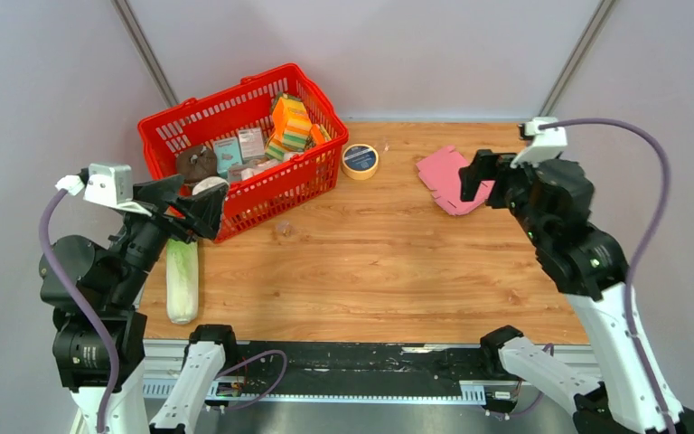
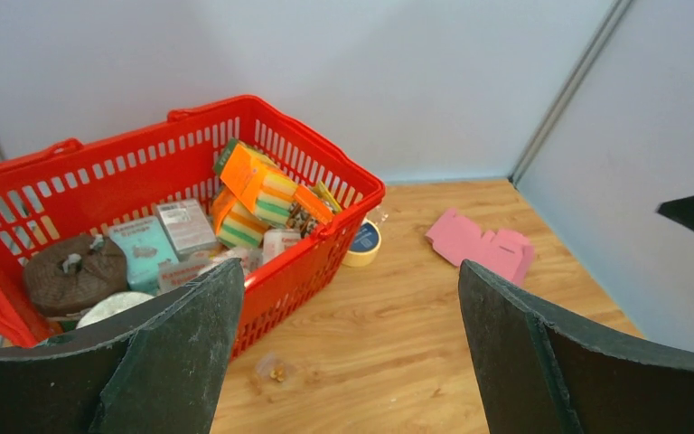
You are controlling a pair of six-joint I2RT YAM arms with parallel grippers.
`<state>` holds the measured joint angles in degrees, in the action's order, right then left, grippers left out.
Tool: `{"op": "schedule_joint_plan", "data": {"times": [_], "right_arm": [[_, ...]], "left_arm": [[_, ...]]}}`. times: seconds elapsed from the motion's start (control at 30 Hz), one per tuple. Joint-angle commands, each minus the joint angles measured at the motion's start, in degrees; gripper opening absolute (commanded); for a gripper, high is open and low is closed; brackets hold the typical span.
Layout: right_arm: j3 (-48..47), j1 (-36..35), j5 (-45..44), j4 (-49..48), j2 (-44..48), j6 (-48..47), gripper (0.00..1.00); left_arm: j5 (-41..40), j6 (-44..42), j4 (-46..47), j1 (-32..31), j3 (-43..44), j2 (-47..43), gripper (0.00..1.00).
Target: Fold the paper box
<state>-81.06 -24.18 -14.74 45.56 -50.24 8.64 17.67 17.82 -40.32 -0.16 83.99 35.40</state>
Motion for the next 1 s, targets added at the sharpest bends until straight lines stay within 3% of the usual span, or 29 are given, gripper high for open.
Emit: {"op": "schedule_joint_plan", "data": {"times": [0.0, 0.07, 0.2, 0.47, 0.67, 0.97], "right_arm": [[4.06, 2.46, 5.57, -5.03, -4.34, 3.13, 1.00], [6.68, 5.62, 9.45, -7.14, -5.57, 4.97, 1.00], [9.85, 19.66, 24.28, -11.09, -10.31, 13.74, 1.00], [19.87, 37.16, 31.59, -21.28, -19.26, 31.77, 1.00], [23.05, 39.48, 33.64, -27.62, -27.80, 33.98, 0.99], [27.00, 39.30, 29.16, -39.30, -38.70, 35.65, 0.86]], "left_arm": [[4.30, 0.20, 1.21, 0.34, -1.01, 1.34, 0.95], [4.74, -0.16, 0.68, 0.34, -1.28, 1.43, 0.95], [5.71, -0.07, 0.41, 0.34, -2.33, 1.17, 0.95], [8.52, 1.60, 2.96, 0.43, -6.90, 0.81, 0.95], [11.50, 4.23, 6.04, 0.43, -10.24, 0.72, 0.95], [13.61, 5.47, 5.86, 0.34, -13.49, -0.86, 0.95]]}}
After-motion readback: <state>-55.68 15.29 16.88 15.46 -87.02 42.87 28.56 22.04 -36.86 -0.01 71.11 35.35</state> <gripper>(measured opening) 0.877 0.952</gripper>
